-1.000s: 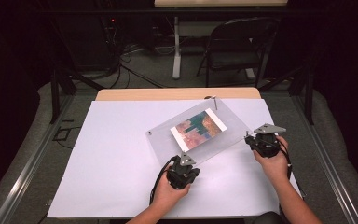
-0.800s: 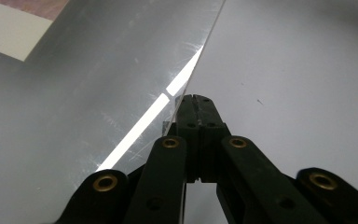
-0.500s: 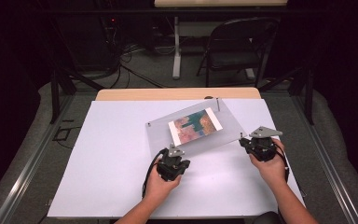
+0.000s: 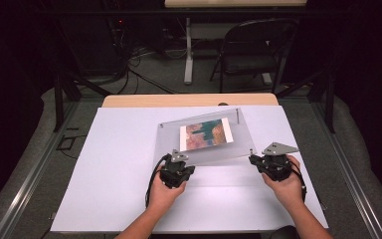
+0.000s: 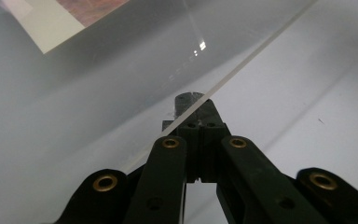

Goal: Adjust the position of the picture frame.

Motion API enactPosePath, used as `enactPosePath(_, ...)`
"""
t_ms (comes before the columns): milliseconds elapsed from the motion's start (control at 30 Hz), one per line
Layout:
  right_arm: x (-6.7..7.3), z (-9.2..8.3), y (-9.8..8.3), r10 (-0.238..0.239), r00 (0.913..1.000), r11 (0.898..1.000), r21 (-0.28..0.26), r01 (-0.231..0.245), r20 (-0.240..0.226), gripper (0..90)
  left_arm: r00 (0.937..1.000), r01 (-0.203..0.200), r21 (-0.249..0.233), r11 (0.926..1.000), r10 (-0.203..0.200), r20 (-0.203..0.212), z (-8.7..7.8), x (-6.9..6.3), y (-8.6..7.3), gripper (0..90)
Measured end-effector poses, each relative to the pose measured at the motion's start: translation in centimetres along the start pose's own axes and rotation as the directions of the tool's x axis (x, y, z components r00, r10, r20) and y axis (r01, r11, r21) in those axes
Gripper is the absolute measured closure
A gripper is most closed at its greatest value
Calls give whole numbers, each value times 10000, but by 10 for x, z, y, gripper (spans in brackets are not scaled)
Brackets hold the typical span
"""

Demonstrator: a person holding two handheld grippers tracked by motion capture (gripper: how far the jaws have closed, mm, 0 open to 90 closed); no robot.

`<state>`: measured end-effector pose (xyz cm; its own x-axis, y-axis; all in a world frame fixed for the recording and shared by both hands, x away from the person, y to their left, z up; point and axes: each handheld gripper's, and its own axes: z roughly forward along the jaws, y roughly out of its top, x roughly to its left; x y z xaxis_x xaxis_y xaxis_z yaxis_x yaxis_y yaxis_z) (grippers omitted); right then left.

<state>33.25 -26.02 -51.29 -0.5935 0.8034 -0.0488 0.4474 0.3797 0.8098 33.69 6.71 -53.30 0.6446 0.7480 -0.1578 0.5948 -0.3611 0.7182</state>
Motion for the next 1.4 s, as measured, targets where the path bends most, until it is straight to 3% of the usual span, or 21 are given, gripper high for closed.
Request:
enactPosePath(767,37,-2,-2,-30,9929,10000,-61,23,-1192,858,9941,987,-23,9951,-988,-448,-7,39,-1,900)
enactPosePath(1100,64,7,-2,-294,9793,9995,87,318,-2004,857,9854,1551,82,9879,-1541,-731,-5,65,-6,900)
enactPosePath(1400,81,18,-5,-407,9653,9978,410,530,-2581,855,9830,1521,507,9871,-1457,-1115,-8,73,-19,887)
